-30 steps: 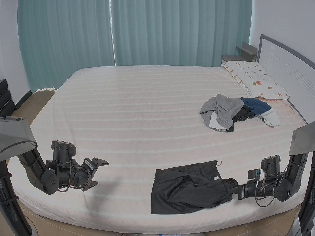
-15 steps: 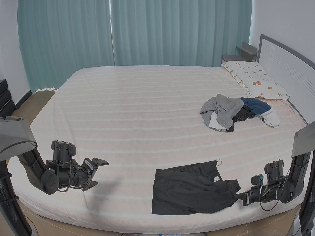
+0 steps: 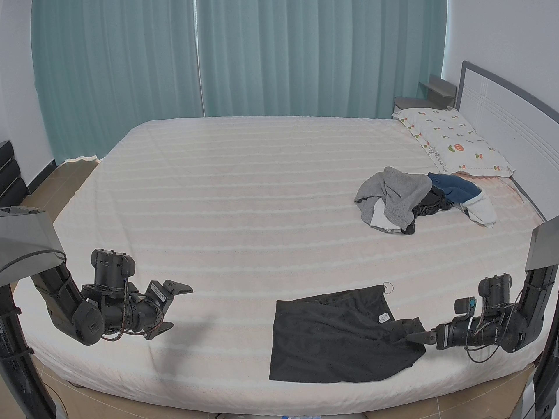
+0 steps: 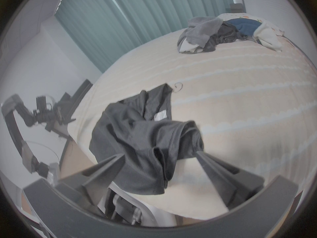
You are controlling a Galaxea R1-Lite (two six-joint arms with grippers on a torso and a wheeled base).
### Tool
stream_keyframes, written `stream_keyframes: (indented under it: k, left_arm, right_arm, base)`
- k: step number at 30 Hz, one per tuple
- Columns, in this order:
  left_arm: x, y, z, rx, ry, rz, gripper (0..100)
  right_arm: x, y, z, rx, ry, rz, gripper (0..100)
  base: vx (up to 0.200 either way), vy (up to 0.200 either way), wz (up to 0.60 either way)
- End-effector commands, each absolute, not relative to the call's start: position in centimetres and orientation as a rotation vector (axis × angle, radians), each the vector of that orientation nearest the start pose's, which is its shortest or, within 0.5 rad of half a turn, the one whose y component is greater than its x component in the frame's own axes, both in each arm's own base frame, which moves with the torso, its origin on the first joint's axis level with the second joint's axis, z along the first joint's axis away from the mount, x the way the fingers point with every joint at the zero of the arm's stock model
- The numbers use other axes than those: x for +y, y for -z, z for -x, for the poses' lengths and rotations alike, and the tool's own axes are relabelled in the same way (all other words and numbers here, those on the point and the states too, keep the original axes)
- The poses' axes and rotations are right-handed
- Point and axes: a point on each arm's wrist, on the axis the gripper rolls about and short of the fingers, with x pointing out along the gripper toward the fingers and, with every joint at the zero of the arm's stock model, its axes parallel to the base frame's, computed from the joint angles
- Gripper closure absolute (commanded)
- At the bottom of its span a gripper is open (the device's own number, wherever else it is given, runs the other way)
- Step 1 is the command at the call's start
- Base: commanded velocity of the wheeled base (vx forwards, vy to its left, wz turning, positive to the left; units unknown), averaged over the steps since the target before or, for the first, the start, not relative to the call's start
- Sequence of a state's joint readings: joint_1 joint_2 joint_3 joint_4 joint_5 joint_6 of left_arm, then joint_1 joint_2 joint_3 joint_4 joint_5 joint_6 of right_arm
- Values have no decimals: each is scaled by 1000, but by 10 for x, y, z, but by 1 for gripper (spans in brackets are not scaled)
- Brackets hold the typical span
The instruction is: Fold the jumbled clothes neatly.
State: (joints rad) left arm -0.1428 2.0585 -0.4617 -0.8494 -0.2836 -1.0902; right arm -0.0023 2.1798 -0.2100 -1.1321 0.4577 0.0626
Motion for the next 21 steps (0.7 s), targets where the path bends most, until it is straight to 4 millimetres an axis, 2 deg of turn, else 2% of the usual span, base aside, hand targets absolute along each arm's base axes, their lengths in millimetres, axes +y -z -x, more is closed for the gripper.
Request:
stream_keyframes:
  k: [1, 4, 8, 15, 21]
  left_arm:
    - [-47, -19, -282, 900, -45, 1074, 0]
    - [-47, -19, -282, 900, -45, 1074, 0]
    - [-47, -19, -282, 900, -45, 1074, 0]
    - [-47, -19, -282, 900, -45, 1074, 0]
    - [-47, -19, -282, 900, -45, 1074, 0]
  right_arm:
    - [2, 4, -251, 761, -380, -291, 0]
    - [4, 6, -256, 770, -370, -334, 0]
    - [20, 22, -264, 840, -373, -431, 0]
    - [29, 41, -268, 896, -355, -412, 0]
    - [39, 46, -278, 892, -356, -386, 0]
  base:
    - [0, 0, 0]
    - [0, 0, 0]
    - [0, 0, 0]
    - [0, 0, 0]
    - [0, 0, 0]
